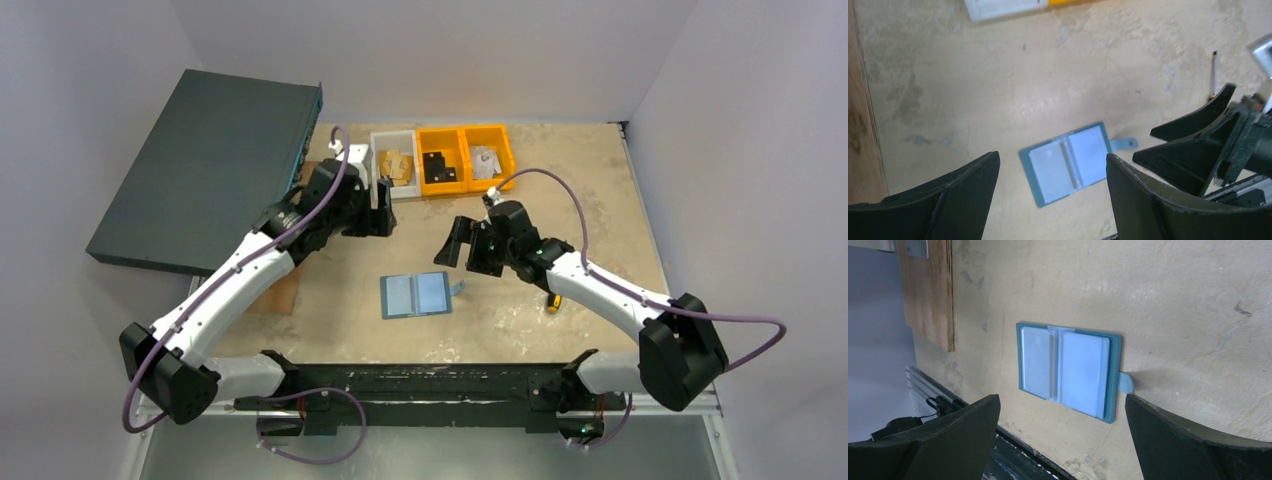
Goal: Take the credit cards out of the card holder
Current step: Remove the credit card from the card holder.
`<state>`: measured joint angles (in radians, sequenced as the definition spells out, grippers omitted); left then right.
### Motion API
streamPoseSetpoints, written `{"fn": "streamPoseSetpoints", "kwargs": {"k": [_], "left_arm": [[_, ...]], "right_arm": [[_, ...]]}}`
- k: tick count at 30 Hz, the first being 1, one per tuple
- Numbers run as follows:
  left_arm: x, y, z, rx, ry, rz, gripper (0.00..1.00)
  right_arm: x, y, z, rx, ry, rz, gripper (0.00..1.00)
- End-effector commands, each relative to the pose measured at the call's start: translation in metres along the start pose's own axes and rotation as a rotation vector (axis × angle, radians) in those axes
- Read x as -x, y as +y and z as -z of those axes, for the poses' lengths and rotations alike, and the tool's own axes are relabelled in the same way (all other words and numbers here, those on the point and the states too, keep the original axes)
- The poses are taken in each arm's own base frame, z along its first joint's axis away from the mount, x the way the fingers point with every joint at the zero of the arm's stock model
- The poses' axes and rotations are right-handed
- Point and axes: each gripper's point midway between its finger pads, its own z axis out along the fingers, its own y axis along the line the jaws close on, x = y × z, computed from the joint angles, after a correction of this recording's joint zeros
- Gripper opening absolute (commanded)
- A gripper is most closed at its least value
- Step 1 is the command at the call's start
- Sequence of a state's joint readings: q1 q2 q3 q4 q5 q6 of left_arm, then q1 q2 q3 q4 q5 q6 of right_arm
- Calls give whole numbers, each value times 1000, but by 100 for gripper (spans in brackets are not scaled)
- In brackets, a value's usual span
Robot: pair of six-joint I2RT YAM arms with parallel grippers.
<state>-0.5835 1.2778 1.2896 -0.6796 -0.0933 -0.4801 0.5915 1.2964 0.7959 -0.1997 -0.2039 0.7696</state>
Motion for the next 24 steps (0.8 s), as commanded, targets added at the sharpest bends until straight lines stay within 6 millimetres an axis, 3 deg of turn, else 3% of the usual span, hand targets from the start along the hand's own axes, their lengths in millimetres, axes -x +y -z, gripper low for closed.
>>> {"fn": "streamPoseSetpoints", "kwargs": {"k": [1,9,15,20,24], "left_arm": [[-36,16,5,63,30,71,77],[-120,37,-2,119,172,118,73],[-148,62,1,212,203,134,67],[-161,82,5,318,217,158,63],[-167,86,4,345,225,177,63]], "right_arm": [[17,26,-9,23,-69,41,95],[-14,39,-40,-13,7,95,78],[-38,56,-65,-55,54,164,74],[-50,57,-84,-134,76,224,69],[-55,57,-94,-199,81,281,63]]}}
